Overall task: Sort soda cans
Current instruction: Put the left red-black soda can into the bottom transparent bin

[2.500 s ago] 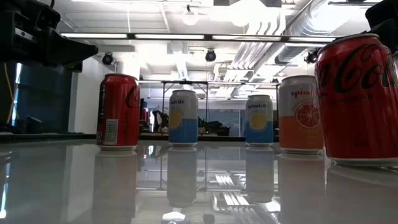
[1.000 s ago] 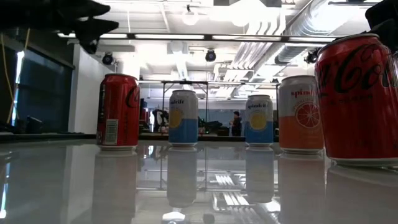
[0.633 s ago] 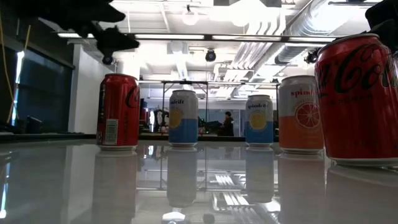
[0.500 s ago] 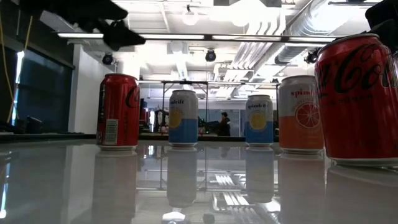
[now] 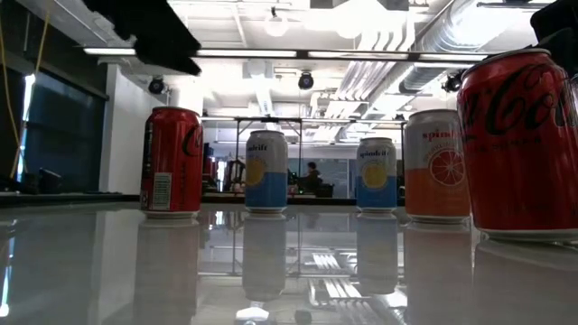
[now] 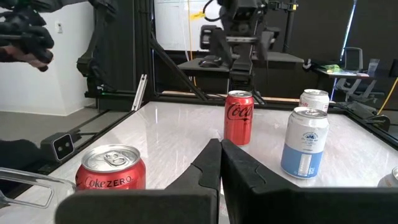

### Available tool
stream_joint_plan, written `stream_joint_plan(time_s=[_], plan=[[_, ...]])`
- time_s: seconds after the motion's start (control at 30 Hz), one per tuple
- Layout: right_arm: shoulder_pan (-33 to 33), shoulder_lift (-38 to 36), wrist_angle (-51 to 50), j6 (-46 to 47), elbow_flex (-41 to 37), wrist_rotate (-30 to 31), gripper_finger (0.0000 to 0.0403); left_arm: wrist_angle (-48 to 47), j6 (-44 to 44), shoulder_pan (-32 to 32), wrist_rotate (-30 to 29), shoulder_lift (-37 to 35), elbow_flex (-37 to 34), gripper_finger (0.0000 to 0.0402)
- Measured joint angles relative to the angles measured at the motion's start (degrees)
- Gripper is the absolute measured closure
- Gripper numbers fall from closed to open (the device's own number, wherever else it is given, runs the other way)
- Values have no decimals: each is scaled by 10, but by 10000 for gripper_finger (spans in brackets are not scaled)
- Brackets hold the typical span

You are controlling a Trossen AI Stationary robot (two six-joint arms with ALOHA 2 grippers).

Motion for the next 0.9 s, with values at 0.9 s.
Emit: stream_joint_plan(time_s=[0.9], plan=[[0,0,0,0,0,0,402,175,-341,-142,-307,241,-127,57]])
